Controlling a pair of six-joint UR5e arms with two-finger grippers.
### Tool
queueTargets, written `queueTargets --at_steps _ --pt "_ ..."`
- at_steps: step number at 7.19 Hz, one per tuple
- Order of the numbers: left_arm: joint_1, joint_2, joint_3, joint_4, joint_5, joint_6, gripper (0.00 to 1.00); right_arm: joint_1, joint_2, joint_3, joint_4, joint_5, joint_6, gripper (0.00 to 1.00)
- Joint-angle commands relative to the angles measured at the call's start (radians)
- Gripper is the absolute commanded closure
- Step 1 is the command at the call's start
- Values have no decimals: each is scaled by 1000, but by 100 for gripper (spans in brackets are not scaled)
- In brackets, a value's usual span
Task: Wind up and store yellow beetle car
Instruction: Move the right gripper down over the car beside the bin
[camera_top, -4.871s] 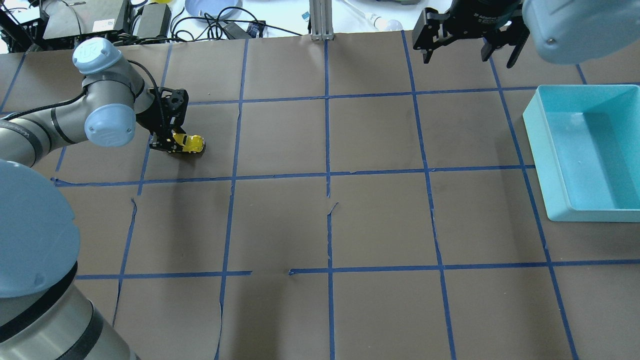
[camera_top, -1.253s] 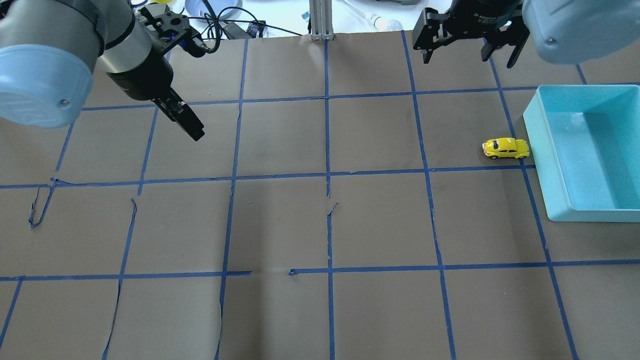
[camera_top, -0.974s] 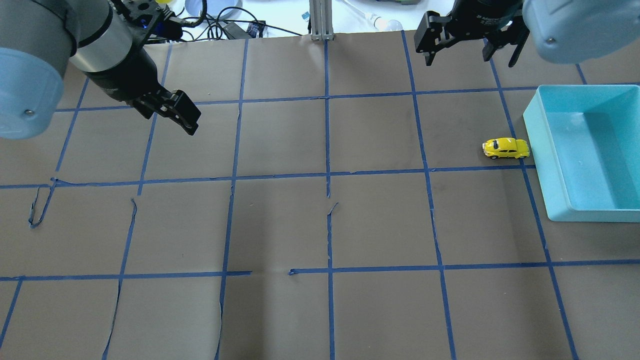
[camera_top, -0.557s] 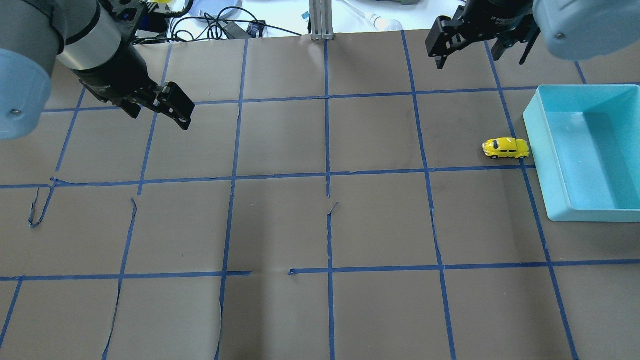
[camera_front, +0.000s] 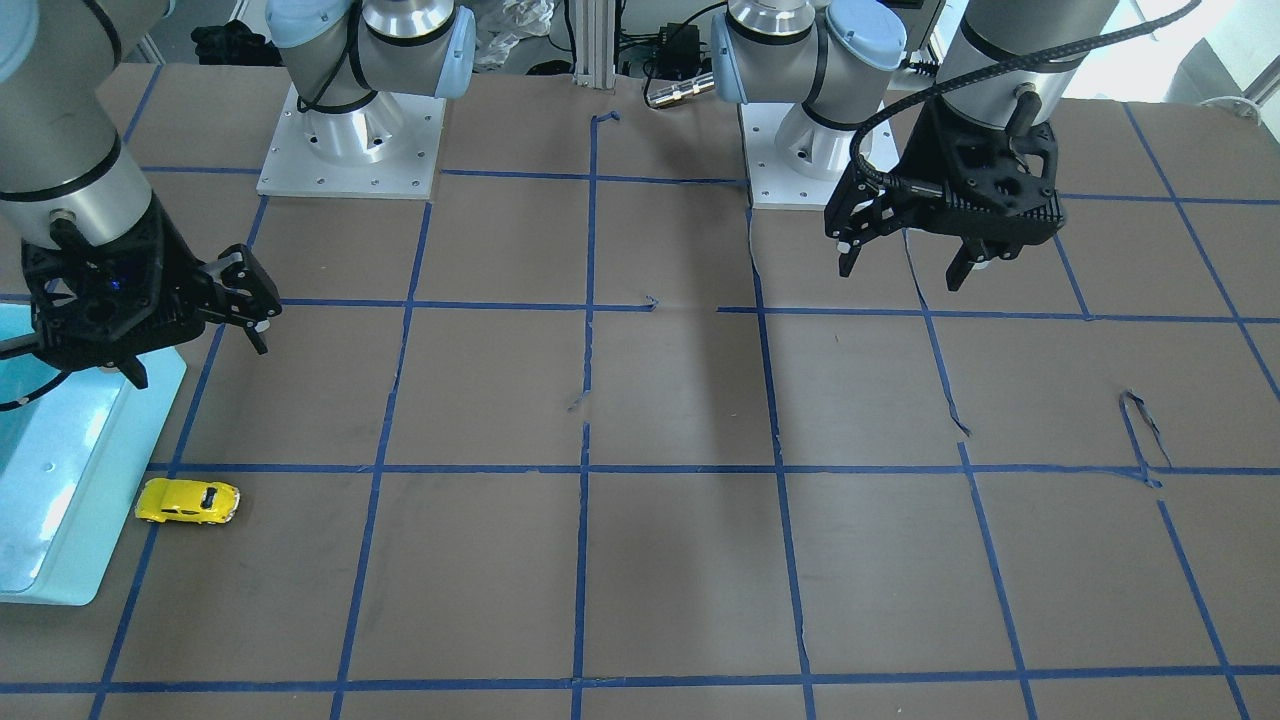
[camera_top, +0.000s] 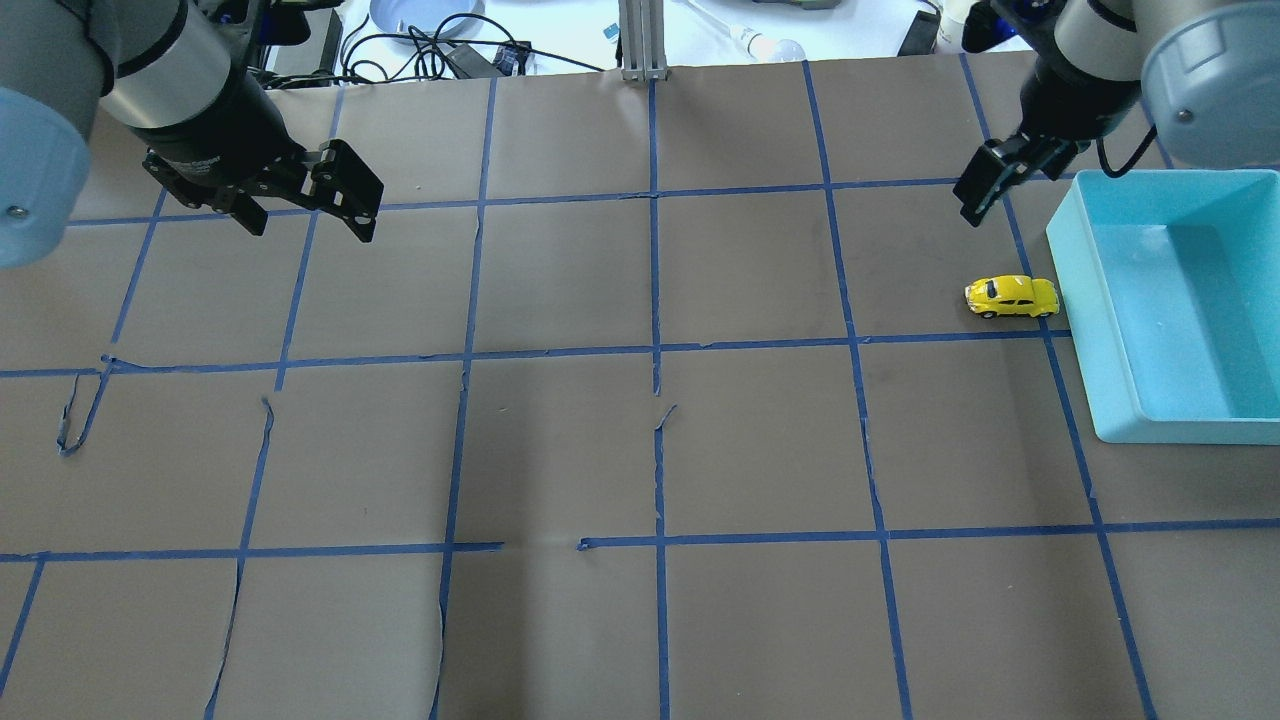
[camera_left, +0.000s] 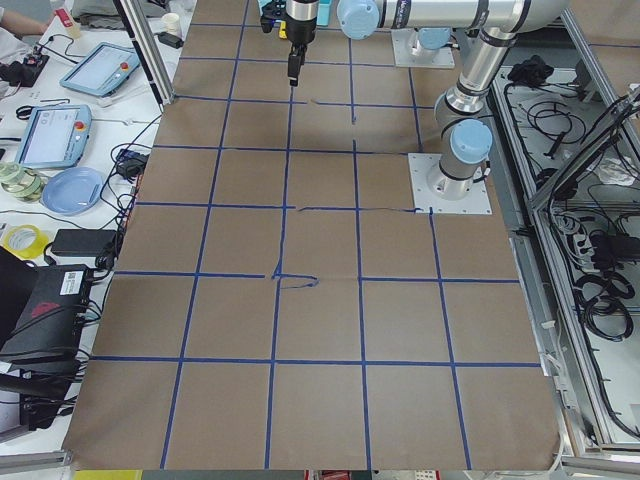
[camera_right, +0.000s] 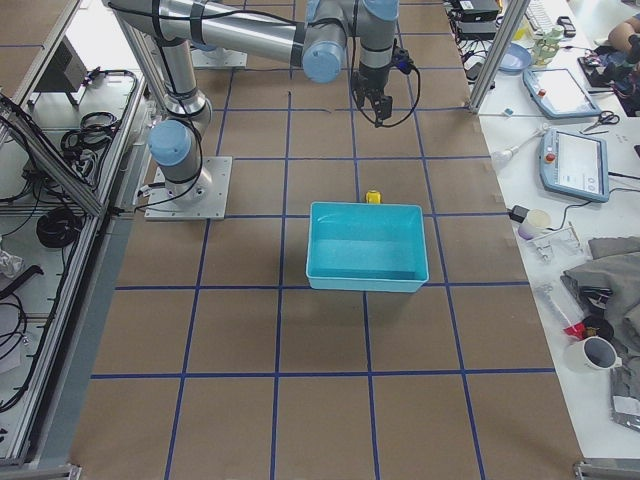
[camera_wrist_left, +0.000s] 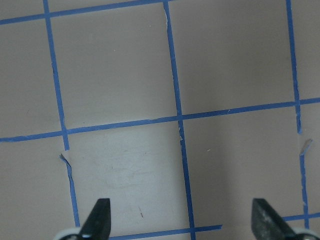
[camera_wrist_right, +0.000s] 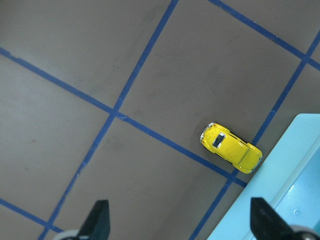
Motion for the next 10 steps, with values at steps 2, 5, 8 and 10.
queueTargets --at_steps 2,5,8,10 --pt "3 1 6 0 -1 -14 0 -101 49 134 -168 4 -350 0" --pt "5 0 -4 2 -6 -14 0 -119 129 242 -424 -1 -754 0" --pt "5 0 3 3 -6 -14 0 -141 192 257 -518 4 -943 0" --pt "7 3 -2 3 0 -14 0 -142 220 257 -556 4 -963 0"
